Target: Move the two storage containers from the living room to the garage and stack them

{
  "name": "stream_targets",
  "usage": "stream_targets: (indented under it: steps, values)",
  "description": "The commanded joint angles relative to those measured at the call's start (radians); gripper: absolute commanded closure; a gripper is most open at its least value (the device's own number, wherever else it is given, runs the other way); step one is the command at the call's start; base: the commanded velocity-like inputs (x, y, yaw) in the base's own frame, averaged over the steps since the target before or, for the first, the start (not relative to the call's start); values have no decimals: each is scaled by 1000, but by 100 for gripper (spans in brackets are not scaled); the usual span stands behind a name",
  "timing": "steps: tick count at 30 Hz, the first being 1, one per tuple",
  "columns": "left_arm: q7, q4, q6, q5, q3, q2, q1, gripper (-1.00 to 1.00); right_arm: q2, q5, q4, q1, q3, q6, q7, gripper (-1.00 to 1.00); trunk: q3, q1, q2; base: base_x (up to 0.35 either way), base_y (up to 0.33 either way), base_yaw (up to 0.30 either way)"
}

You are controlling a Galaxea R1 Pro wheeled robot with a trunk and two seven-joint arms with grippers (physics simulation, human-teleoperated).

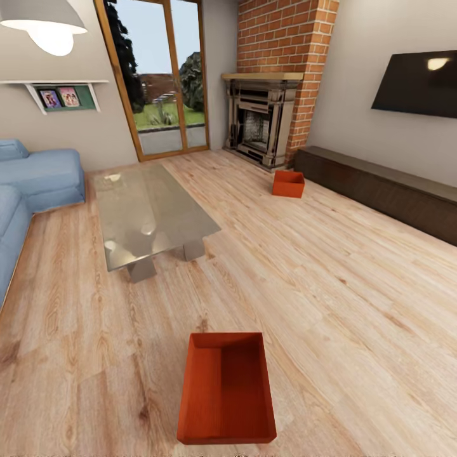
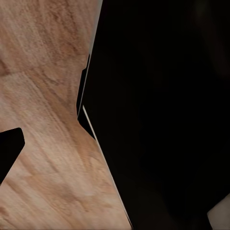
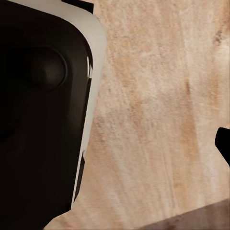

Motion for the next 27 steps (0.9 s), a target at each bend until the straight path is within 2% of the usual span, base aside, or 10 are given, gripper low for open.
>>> stream_targets:
  steps: [1,27]
  values:
    - [1,0,-2,2,1,0,0,-100,0,-7,3,-1,8,-6,-2,-100,-2,0,0,0,0,0]
    - [1,0,-2,2,1,0,0,-100,0,-7,3,-1,9,-6,-2,-100,-44,0,0,0,0,0]
